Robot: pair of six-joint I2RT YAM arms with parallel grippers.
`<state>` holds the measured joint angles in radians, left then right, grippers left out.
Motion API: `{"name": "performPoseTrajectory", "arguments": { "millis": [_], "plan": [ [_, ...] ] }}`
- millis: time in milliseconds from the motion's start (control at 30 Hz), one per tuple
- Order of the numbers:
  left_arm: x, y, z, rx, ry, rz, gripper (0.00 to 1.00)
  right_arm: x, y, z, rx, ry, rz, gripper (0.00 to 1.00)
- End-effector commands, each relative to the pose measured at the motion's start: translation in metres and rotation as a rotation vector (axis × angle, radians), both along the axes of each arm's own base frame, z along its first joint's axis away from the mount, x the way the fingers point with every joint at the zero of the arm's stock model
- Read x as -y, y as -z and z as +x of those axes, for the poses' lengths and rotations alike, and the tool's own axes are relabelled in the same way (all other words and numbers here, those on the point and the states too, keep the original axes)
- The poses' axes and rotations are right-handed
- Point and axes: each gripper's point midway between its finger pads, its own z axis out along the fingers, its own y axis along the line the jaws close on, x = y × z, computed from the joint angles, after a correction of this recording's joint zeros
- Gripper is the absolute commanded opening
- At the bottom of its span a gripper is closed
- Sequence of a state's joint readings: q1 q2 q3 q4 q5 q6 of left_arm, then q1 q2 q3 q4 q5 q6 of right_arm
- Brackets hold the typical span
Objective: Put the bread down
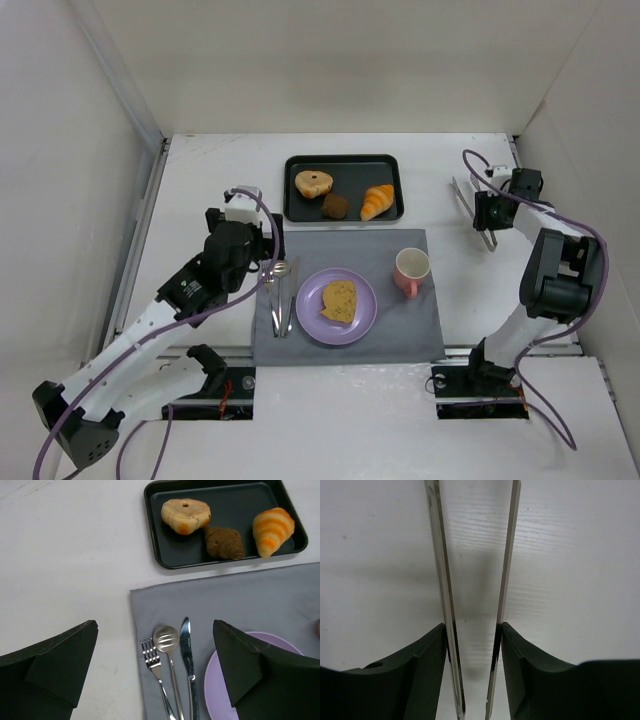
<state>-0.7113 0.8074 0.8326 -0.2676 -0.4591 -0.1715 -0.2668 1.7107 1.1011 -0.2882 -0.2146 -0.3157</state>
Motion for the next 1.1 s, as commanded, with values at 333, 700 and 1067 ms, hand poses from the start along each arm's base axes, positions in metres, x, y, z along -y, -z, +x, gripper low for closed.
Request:
{"name": "performPoseTrajectory", "arguments": {
  "millis": [333, 700, 1067],
  "plan": [
    [0.000, 0.014, 0.016, -0.078, -0.076, 0.015, 1.00, 0.017, 0.021, 0.005, -0.106, -0.042, 0.006, 0.74],
    [0.008, 0.014, 0.024, -0.093, -0.033, -0.019, 1.00, 0.024, -0.004, 0.002, -0.052, -0.057, 0.017, 0.95],
    [0.009, 0.014, 0.024, -0.094, -0.021, -0.013, 1.00, -0.005, -0.191, -0.026, 0.352, -0.110, -0.046, 1.00]
  ]
}}
